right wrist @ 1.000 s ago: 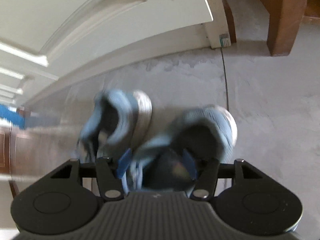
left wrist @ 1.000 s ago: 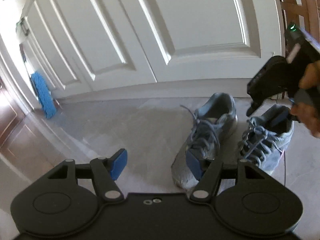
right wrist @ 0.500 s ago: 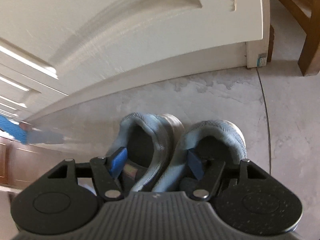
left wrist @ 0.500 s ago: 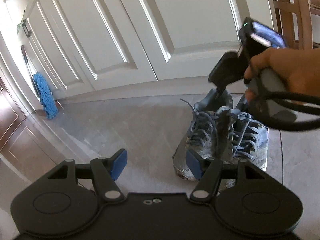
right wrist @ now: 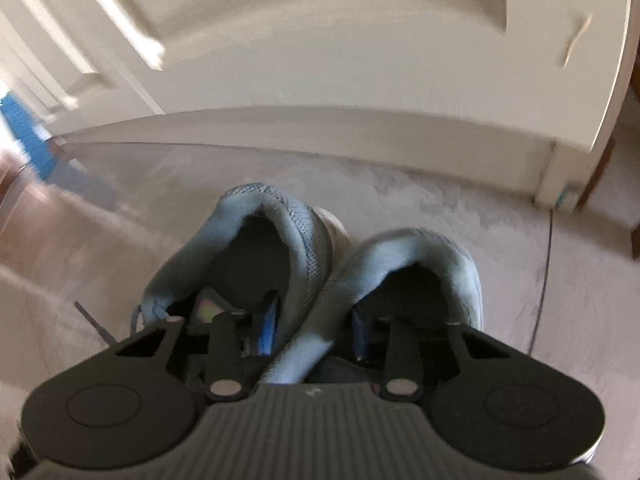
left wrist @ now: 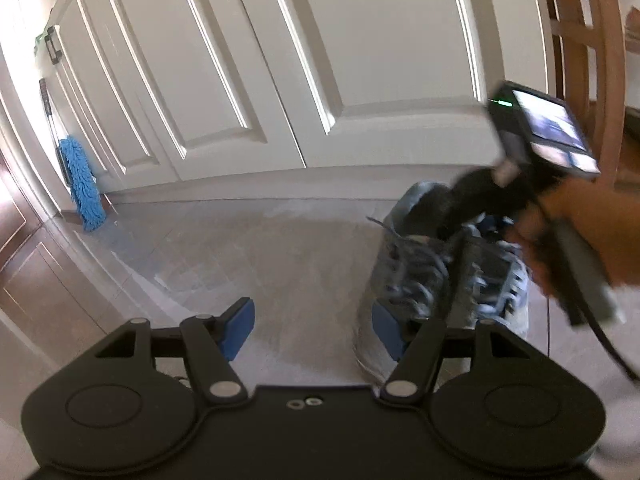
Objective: Organize scattered shoes
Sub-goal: 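Insert the right tool fingers into both grey-blue sneakers and close, then carry the grey-blue sneakers with the right tool to the wooden bench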
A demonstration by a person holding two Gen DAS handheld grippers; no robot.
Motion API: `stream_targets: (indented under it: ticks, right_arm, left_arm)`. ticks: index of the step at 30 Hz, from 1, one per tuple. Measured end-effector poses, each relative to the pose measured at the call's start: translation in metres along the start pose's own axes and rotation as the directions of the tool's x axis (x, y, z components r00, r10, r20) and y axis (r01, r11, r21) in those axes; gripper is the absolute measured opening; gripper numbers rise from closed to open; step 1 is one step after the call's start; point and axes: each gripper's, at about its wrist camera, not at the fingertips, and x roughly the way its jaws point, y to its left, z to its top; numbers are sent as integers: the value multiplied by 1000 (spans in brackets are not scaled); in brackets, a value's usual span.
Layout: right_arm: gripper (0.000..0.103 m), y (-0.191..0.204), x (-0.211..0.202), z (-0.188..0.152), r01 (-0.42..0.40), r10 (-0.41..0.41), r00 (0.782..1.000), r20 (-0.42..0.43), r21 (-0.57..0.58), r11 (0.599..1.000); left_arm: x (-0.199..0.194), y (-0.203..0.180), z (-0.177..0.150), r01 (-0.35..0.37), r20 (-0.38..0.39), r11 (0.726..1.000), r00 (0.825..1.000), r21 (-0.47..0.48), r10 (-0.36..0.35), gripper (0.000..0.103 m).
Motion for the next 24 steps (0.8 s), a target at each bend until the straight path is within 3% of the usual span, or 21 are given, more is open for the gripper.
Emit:
stream_targets:
  ticks: [4,8,14,18,24]
  right_arm:
    - [36,-11,-55,-22,-92,115,986,125,-175,980]
    - [29,-24,-103,-38,-106,166,964,209,-271,957]
    - [28,-51,-148,-45,-57,151,941,303,-297,953]
    - [27,-62,-190,-36,-26,129,915,382,-261,965]
    - [27,-61,-299,-8,10,73,893,444,-182,983]
  left_arm:
    - [1,-11,17,-11,52,1000,999,-25,12,65]
    - [-6,-16,38,-28,46,991,998,-134,34,65]
    - [-34,-31,63,-31,43,971,998,-239,42,65]
    - [-62,-42,88,-12,44,973,999,-229,23,65]
    - [-129,-43,146,82,28,977,997,-197,-78,65]
